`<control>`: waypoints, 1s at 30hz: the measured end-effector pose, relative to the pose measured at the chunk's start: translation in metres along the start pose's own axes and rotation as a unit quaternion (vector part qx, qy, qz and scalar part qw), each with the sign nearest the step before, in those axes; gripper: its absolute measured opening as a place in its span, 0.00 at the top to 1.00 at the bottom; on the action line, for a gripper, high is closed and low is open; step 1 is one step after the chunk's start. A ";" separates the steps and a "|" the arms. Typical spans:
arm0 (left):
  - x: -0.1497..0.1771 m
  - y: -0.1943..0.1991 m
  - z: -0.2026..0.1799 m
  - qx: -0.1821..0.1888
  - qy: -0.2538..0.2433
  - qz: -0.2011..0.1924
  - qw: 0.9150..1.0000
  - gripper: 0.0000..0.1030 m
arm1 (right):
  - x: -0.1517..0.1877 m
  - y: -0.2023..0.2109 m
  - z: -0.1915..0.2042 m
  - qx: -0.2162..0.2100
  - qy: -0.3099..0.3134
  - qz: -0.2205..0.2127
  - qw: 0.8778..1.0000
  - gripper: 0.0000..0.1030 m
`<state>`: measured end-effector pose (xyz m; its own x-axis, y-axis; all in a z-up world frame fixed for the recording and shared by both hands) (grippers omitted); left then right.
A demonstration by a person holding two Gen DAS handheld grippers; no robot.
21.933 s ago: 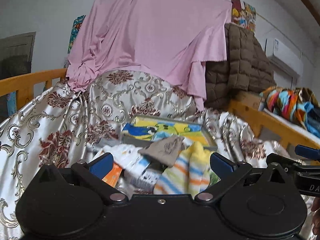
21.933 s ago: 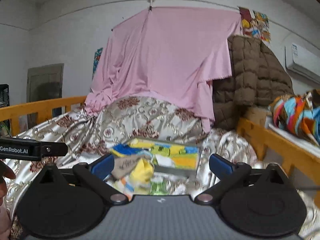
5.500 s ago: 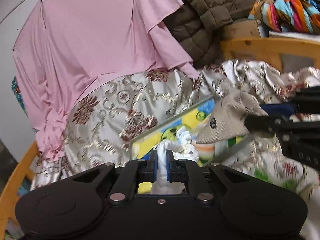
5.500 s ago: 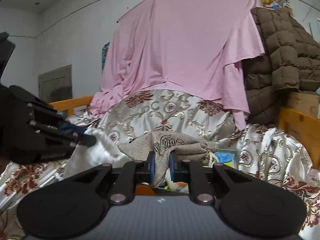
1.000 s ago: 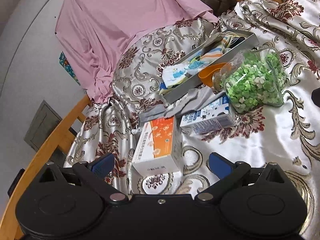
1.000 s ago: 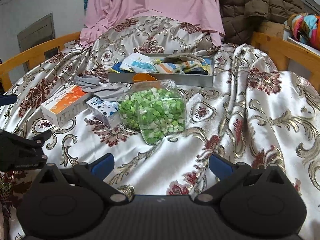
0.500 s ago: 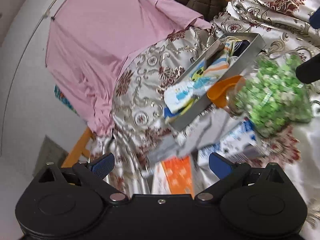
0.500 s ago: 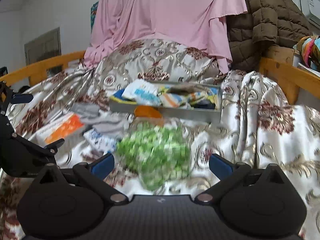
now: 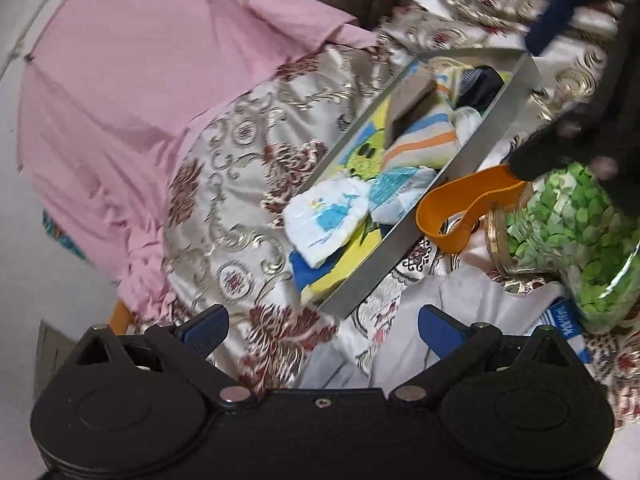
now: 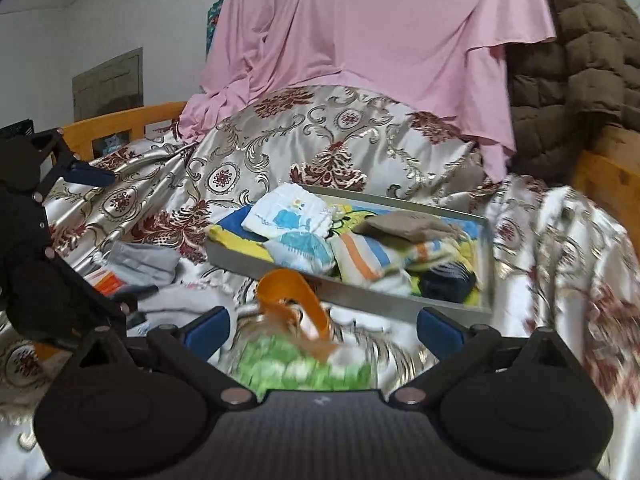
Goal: Organize soft objects
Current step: 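Move the left tool to the grey-white cloth while the right tool reaches the orange strap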
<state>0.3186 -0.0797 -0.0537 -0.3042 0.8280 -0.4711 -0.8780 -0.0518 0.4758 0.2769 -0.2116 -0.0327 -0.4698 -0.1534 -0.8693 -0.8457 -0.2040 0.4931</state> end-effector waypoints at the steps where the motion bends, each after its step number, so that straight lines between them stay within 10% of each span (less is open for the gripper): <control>1: -0.001 -0.004 -0.002 0.004 -0.011 -0.001 1.000 0.02 | -0.005 -0.009 -0.002 -0.007 0.003 0.008 1.000 0.03; 12: -0.004 -0.031 -0.018 0.048 -0.089 -0.005 0.995 0.04 | -0.020 -0.070 0.009 -0.087 0.049 0.108 0.989 0.15; 30: 0.009 -0.040 -0.018 0.134 -0.082 -0.008 0.988 0.17 | -0.017 -0.117 0.027 -0.113 0.103 0.199 0.968 0.37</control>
<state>0.3443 -0.0801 -0.0909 -0.2081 0.9080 -0.3636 -0.7466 0.0927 0.6588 0.3768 -0.1587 -0.0766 -0.6665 -0.4481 -0.5958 -0.5204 -0.2926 0.8022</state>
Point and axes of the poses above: each gripper's, at about its wrist camera, not at the fingertips, and y roughly against the way its jaws point, z to its left, x to its underside, the point moved 8 cm from there along -y, roughly the way its jaws point, and after that the axes turned 1 degree about -y, right-handed, at the moved point
